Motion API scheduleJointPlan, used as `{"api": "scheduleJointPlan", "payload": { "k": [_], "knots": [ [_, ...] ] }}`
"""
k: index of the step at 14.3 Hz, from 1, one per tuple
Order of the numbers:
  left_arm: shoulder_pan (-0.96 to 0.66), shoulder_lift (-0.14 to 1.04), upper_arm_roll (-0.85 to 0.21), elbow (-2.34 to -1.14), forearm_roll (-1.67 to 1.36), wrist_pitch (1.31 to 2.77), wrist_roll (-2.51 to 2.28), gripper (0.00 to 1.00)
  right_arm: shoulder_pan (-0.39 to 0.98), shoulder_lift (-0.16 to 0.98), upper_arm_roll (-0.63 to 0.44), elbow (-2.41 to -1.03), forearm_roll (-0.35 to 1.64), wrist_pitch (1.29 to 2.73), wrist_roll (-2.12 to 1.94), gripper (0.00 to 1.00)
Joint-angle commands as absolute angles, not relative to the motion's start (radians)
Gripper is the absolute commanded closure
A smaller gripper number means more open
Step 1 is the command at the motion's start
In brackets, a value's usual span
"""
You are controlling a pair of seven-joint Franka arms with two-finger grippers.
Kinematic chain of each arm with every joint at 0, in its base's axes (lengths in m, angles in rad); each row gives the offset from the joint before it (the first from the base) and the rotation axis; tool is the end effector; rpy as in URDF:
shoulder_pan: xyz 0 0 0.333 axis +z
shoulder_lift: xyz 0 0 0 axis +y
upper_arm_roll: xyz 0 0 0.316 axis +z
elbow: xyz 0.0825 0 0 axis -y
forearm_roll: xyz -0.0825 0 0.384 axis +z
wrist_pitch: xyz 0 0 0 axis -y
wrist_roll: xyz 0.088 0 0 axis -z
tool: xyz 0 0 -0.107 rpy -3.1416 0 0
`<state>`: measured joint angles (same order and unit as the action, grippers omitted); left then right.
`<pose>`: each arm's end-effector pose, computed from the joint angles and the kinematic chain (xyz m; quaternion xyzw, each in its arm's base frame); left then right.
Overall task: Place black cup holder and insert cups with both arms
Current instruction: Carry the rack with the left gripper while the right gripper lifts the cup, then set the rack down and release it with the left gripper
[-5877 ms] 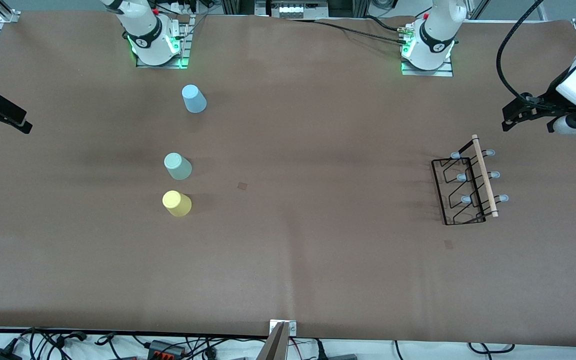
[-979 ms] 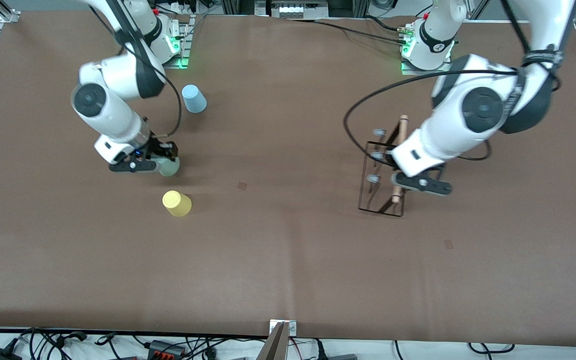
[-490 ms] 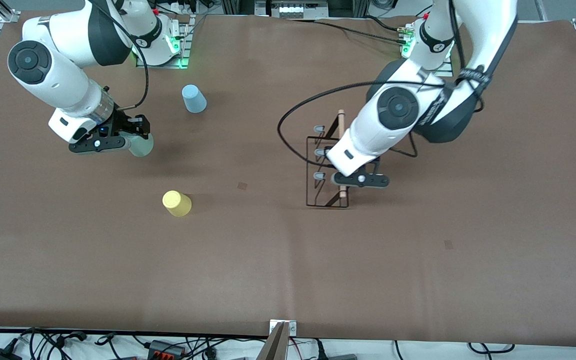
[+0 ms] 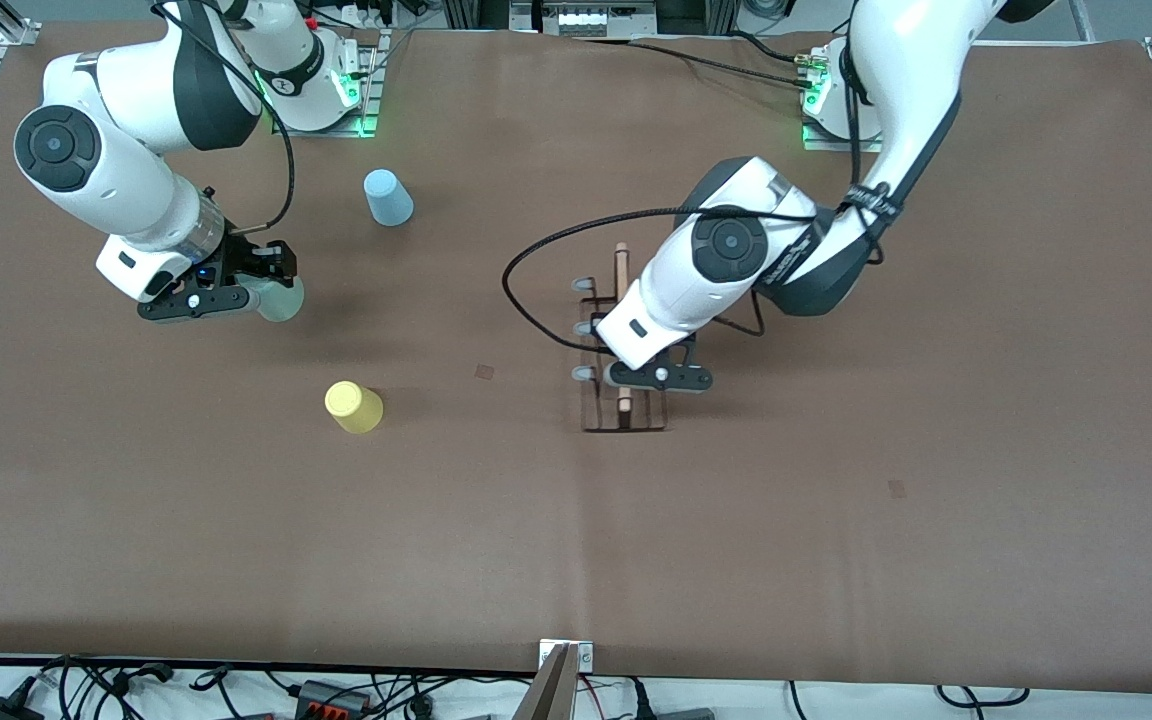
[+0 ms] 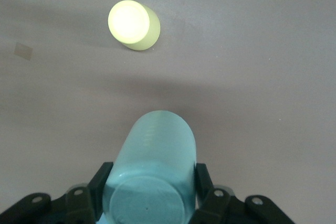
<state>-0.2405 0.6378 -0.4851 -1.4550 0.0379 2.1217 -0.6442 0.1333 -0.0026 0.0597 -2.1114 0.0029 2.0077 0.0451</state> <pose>0.5812 -0.4241 0.3534 0.9913 -0.0015 -0.0389 0.1254 0.5206 0.1019 0.4080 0.9960 0.0731 -0.0503 0.0048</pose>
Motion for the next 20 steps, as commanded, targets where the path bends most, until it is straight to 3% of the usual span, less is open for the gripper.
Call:
{"api": "scheduleJointPlan", "payload": {
  "k": [1,8,9,11,17,20],
  "knots": [
    [-0.279,0.66,-0.486,-1.407,0.043,2.12,-0.661,0.98,0.123,0.009,0.06,-2.094,-0.005,1.993,0.017,0.95],
    [-0.281,0.664,-0.486,-1.407,0.04,2.12,-0.695,0.97,0.121,0.018,0.06,-2.095,-0.005,1.987,0.012,0.95],
    [-0.279,0.664,-0.485,-1.407,0.049,2.12,-0.693,0.84,0.121,0.018,0.06,-2.098,-0.005,1.985,0.012,0.95],
    [-0.279,0.661,-0.479,-1.407,0.057,2.12,-0.692,0.0,0.12,0.02,0.06,-2.1,-0.003,1.985,0.012,0.95],
    [-0.243,0.589,-0.479,-1.416,0.113,2.057,-0.683,0.0,0.129,0.014,0.07,-2.1,0.015,1.979,0.066,0.94],
    [-0.155,0.522,-0.48,-1.419,0.188,1.918,-0.626,0.0,0.149,0.005,0.185,-2.085,0.07,1.973,0.32,0.94]
  ]
}}
